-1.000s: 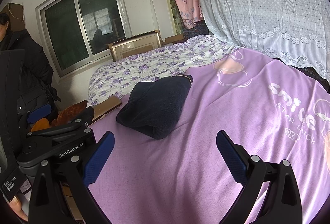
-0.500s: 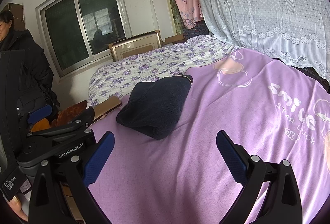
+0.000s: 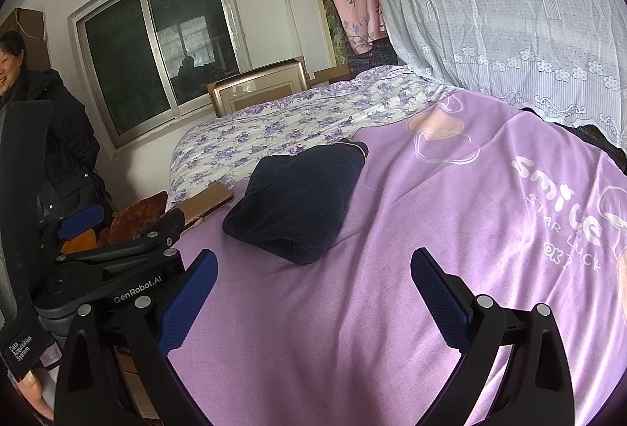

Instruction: Fold small clothes

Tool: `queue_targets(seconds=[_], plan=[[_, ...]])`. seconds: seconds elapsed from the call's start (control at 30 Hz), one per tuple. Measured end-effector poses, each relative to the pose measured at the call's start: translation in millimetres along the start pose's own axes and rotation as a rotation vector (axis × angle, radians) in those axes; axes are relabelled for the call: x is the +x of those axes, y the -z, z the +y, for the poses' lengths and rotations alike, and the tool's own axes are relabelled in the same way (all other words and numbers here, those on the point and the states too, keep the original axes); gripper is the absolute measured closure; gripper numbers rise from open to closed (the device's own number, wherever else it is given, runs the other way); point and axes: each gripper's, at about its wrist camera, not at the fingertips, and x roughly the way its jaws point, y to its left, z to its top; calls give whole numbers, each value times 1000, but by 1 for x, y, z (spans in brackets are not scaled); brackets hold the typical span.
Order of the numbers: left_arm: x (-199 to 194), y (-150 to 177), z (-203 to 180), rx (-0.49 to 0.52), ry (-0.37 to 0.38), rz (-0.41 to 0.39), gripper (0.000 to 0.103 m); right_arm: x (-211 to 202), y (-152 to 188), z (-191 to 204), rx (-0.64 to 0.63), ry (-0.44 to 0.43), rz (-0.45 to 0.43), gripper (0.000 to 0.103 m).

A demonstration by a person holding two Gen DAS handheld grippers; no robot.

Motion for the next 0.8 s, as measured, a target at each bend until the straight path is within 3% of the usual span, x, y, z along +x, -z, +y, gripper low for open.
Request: queue_targets(seconds=[0.23, 0.8], plan=[[-4, 0, -1, 0, -15, -32, 5, -1, 2, 3, 6, -7, 3, 4], [-3, -1, -1, -6, -16, -16, 5, -2, 5, 6, 8, -7, 4, 4]])
